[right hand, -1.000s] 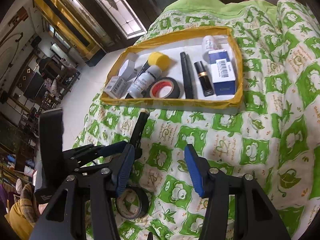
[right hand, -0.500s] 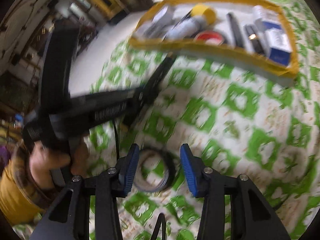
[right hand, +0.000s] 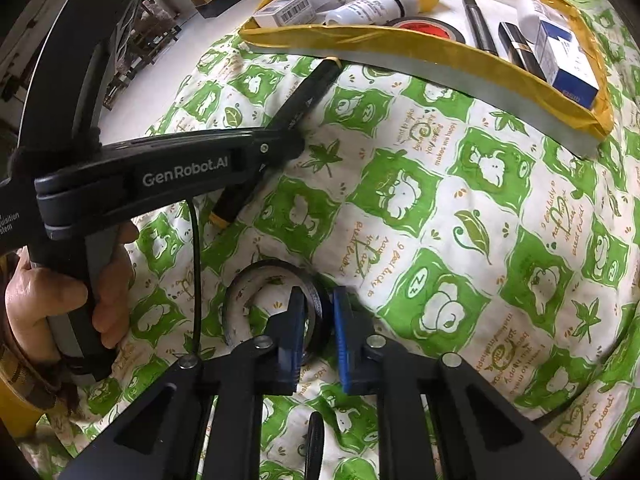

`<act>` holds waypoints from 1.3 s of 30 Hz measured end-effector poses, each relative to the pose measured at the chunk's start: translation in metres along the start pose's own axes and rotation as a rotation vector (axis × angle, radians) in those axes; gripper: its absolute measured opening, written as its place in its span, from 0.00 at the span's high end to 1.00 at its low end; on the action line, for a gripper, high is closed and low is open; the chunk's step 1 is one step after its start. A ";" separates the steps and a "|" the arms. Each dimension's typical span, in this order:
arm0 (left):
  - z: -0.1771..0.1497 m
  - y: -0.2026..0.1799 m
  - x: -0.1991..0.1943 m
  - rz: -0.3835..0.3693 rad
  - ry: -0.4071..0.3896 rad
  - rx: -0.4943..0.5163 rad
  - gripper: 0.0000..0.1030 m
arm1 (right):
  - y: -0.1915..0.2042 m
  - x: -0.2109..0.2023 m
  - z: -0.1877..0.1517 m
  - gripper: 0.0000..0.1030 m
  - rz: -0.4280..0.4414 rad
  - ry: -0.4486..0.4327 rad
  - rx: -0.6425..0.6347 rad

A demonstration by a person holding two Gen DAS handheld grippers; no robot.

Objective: Organize rigid objects
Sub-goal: 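Lift pen with left tool while right tool lifts grey tape roll toward tray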

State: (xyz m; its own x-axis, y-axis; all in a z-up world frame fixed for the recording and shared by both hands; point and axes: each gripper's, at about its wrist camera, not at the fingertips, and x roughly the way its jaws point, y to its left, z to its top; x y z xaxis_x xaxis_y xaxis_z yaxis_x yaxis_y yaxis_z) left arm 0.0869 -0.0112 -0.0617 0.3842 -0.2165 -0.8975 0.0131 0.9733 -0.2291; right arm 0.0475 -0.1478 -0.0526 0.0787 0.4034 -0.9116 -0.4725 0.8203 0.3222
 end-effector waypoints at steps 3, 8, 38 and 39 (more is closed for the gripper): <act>0.000 -0.002 0.001 0.005 0.001 0.008 0.83 | 0.007 0.005 -0.002 0.87 -0.028 0.005 -0.023; 0.001 -0.004 -0.003 -0.013 -0.015 0.017 0.85 | 0.021 0.002 -0.006 0.89 -0.055 -0.034 -0.053; -0.002 -0.021 -0.004 -0.063 -0.007 0.094 0.86 | -0.040 -0.024 0.006 0.89 -0.155 -0.161 0.245; -0.002 -0.020 -0.006 -0.066 -0.013 0.093 0.86 | -0.040 -0.023 0.006 0.89 -0.153 -0.168 0.245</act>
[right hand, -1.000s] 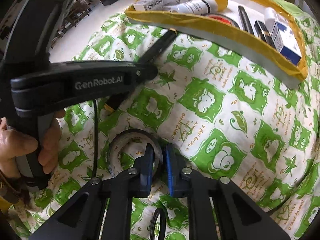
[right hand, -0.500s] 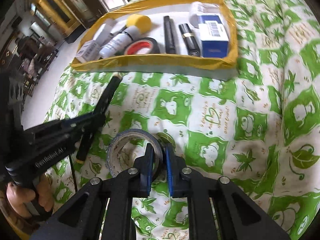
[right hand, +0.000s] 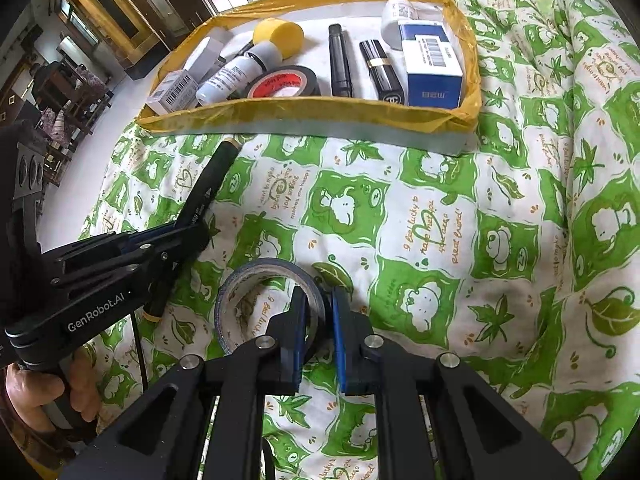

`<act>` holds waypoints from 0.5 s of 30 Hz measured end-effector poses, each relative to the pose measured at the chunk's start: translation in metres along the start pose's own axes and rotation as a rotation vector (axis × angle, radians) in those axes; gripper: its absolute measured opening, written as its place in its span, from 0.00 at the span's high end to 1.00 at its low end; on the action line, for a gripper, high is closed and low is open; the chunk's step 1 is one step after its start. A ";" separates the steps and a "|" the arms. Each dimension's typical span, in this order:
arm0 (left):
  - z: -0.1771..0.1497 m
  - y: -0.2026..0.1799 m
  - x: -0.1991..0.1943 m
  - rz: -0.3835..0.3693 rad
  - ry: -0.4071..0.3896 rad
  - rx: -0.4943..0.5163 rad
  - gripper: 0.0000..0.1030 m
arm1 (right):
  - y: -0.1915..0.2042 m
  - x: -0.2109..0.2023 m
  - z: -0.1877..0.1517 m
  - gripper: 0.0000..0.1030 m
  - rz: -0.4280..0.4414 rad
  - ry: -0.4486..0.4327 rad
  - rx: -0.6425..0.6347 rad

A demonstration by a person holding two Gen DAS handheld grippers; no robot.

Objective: Organize rigid objects
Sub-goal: 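Lift pen with left tool while right tool lifts grey tape roll toward tray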

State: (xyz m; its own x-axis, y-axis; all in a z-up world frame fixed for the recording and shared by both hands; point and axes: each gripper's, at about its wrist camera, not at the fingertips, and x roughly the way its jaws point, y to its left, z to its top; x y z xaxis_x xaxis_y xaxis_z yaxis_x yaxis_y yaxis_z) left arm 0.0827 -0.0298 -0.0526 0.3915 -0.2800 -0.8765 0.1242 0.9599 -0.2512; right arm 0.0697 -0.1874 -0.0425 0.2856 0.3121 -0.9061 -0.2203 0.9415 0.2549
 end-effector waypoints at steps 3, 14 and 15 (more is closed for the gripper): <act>0.000 0.002 -0.004 -0.006 -0.016 -0.004 0.86 | -0.003 -0.007 -0.001 0.89 0.009 -0.015 0.003; -0.001 0.005 -0.013 -0.012 -0.047 -0.011 0.86 | 0.000 -0.013 0.001 0.88 0.029 -0.044 -0.008; -0.001 0.005 -0.014 -0.013 -0.048 -0.012 0.86 | 0.000 -0.014 0.001 0.88 0.030 -0.045 -0.008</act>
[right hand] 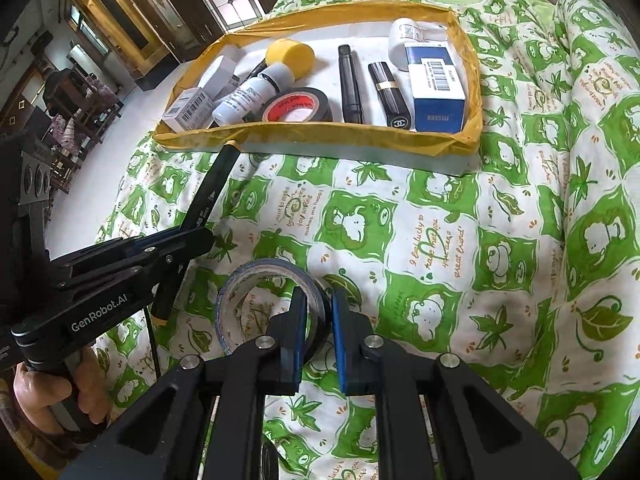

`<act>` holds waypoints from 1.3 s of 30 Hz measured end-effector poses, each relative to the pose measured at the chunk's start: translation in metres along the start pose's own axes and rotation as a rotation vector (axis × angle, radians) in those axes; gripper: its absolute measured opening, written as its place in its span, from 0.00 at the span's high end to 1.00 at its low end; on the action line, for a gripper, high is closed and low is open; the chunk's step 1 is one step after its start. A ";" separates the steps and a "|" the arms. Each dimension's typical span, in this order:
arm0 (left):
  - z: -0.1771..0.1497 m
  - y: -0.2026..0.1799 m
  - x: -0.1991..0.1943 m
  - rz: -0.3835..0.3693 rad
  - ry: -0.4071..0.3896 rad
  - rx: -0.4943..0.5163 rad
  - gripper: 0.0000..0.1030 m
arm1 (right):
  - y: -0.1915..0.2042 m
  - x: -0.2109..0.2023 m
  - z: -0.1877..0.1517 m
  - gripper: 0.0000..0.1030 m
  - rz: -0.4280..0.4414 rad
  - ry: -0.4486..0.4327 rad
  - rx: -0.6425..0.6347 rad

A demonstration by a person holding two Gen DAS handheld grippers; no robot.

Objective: Organize rigid objects
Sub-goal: 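Lift pen with left tool while right tool lifts grey tape roll toward tray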

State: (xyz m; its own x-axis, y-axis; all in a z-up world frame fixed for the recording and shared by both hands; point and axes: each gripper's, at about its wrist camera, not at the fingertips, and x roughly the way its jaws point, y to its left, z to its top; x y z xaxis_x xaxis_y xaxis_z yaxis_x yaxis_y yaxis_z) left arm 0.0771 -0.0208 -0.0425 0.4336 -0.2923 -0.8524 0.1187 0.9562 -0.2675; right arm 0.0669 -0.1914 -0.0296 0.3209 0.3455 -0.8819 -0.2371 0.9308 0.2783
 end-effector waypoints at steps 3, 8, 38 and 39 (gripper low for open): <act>-0.001 0.001 -0.002 -0.004 -0.006 -0.002 0.86 | 0.000 0.000 0.000 0.89 0.002 -0.001 0.000; -0.001 0.001 -0.005 -0.004 -0.011 -0.001 0.86 | 0.001 -0.001 0.000 0.89 0.002 -0.007 -0.001; 0.010 -0.003 -0.024 -0.018 0.010 0.006 0.86 | 0.002 -0.005 0.000 0.89 0.020 -0.022 -0.009; 0.010 -0.002 -0.025 -0.017 0.008 0.006 0.86 | 0.002 -0.006 0.000 0.88 0.020 -0.023 -0.009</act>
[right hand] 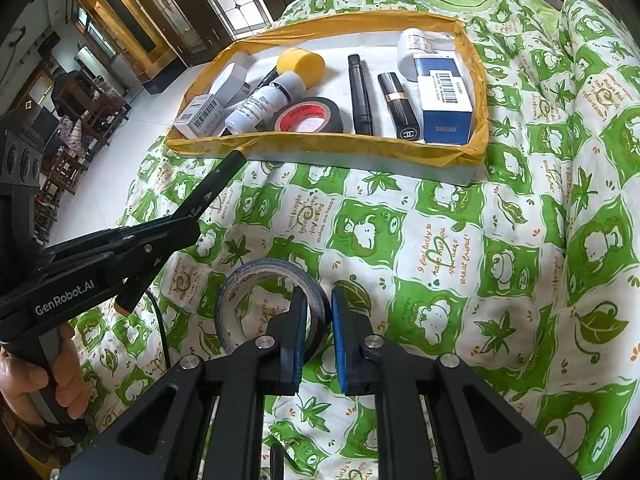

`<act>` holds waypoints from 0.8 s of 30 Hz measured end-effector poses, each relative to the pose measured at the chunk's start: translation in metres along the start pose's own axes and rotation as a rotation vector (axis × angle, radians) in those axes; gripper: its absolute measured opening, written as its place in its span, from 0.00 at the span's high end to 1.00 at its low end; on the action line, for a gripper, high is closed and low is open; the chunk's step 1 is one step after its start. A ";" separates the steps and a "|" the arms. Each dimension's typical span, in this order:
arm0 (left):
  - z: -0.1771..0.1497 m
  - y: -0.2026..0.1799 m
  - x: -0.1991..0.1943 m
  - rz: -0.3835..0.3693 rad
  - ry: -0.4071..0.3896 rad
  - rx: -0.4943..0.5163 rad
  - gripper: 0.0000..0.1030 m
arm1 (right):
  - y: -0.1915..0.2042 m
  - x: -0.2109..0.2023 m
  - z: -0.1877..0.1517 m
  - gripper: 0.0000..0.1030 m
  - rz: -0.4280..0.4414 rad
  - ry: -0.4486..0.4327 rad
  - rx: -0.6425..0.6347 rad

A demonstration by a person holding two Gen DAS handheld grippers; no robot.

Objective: Organize rigid objects
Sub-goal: 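Lift pen with left tool while right tool lifts grey tape roll toward tray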

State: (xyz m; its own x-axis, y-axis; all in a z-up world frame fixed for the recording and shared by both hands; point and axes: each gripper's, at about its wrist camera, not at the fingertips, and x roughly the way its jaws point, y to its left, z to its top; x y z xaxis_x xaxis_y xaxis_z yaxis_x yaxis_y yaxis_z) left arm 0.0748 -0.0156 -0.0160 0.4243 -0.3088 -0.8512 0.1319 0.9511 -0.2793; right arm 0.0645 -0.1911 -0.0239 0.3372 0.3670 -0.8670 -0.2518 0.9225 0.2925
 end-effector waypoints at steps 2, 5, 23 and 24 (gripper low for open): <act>-0.001 0.001 -0.003 -0.002 -0.003 -0.002 0.86 | 0.000 -0.001 0.000 0.89 0.002 -0.003 0.001; -0.001 0.001 -0.008 -0.006 -0.011 -0.001 0.86 | 0.000 -0.003 0.000 0.88 0.005 -0.009 0.000; 0.029 0.017 -0.026 0.006 -0.075 -0.037 0.86 | -0.006 -0.008 0.002 0.88 0.026 -0.024 0.018; 0.031 0.019 -0.026 0.010 -0.078 -0.039 0.86 | -0.007 -0.010 0.003 0.88 0.033 -0.029 0.025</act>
State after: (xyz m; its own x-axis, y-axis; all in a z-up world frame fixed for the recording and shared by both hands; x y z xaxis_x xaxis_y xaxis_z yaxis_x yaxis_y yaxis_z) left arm 0.0938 0.0109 0.0144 0.4945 -0.2962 -0.8172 0.0927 0.9528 -0.2892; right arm 0.0657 -0.2009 -0.0161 0.3555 0.4002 -0.8447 -0.2402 0.9125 0.3312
